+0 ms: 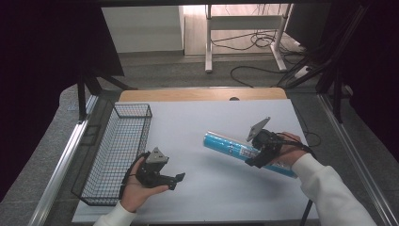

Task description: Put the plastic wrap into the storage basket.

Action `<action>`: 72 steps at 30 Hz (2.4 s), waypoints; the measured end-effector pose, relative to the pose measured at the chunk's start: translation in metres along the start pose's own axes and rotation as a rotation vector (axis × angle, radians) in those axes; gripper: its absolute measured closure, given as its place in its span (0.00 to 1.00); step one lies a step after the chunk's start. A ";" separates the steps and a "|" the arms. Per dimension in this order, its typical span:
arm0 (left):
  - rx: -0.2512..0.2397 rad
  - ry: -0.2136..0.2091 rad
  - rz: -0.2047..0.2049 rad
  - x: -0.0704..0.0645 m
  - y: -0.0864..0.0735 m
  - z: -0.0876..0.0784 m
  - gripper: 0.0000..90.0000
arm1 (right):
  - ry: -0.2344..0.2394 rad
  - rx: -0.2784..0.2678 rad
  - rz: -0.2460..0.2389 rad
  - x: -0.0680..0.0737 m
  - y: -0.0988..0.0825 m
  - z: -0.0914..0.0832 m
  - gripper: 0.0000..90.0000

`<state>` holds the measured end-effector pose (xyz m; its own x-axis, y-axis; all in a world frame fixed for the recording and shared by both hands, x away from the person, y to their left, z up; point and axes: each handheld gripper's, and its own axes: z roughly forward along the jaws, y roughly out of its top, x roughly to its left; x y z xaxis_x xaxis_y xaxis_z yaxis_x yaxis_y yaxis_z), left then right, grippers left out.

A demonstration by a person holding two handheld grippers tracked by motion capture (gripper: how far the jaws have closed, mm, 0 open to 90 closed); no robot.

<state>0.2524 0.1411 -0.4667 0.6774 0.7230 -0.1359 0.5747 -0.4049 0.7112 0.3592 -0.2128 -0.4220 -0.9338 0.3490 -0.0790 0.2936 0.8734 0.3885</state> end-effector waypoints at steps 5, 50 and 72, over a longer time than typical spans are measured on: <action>-0.017 -0.006 0.047 -0.006 0.011 -0.012 0.21 | 0.031 -0.008 -0.070 0.011 0.015 0.006 0.36; 0.374 -0.248 0.393 -0.012 0.077 0.033 0.18 | 0.185 0.007 -0.483 0.066 0.084 0.041 0.36; 0.450 -0.213 0.403 -0.024 0.065 0.045 0.33 | 0.189 0.037 -0.543 0.073 0.093 0.046 0.35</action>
<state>0.2948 0.0723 -0.4484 0.9304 0.3566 -0.0855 0.3611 -0.8506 0.3822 0.3283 -0.0903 -0.4338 -0.9720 -0.2163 -0.0914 -0.2341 0.9231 0.3051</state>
